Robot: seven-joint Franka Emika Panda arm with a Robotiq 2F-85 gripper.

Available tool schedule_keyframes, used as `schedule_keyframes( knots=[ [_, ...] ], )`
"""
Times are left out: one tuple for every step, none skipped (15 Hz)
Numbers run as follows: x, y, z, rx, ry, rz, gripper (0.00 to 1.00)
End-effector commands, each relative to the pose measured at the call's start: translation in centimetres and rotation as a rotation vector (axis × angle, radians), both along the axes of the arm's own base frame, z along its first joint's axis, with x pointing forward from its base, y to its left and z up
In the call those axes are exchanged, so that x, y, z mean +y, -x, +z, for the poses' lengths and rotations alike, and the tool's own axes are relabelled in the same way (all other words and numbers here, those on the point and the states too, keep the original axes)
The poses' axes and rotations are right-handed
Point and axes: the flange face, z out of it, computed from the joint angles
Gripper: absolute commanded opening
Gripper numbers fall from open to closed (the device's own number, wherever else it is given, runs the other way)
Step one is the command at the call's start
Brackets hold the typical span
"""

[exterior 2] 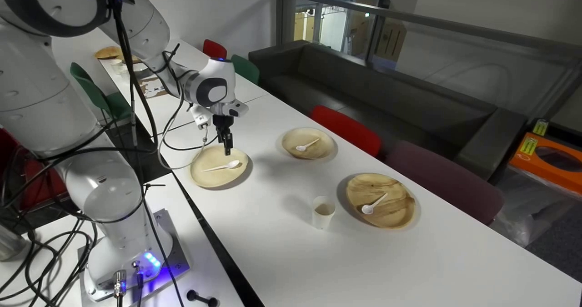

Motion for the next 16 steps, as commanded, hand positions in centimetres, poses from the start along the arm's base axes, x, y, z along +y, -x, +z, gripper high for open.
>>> schedule_keyframes(
  knots=[
    [3.3,-0.2,-1.6,-0.014,-0.008,0.057,1.00],
    [3.9,-0.3,-2.2,-0.014,-0.013,0.076,1.00],
    [4.4,-0.6,-3.0,-0.011,-0.029,0.099,1.00],
    [4.6,-0.9,-3.8,-0.006,-0.040,0.103,1.00],
    [4.6,-1.2,-4.7,0.005,-0.055,0.102,1.00],
    [4.6,-1.5,-5.5,0.016,-0.067,0.099,1.00],
    [4.5,-1.7,-6.5,0.031,-0.079,0.096,1.00],
    [4.3,-2.0,-7.4,0.043,-0.087,0.094,1.00],
    [4.2,-2.2,-8.1,0.054,-0.094,0.094,1.00],
    [4.2,-2.3,-8.9,0.067,-0.098,0.091,1.00],
    [4.1,-2.4,-9.5,0.084,-0.100,0.092,1.00],
    [4.1,-2.4,-10.1,0.100,-0.103,0.090,1.00],
    [4.1,-2.4,-10.6,0.109,-0.103,0.088,1.00],
    [3.6,-1.8,-10.5,0.121,-0.103,0.085,1.00],
    [3.5,-1.7,-10.8,0.130,-0.104,0.085,1.00],
    [3.5,-1.5,-10.9,0.140,-0.102,0.078,0.80]
  ],
)
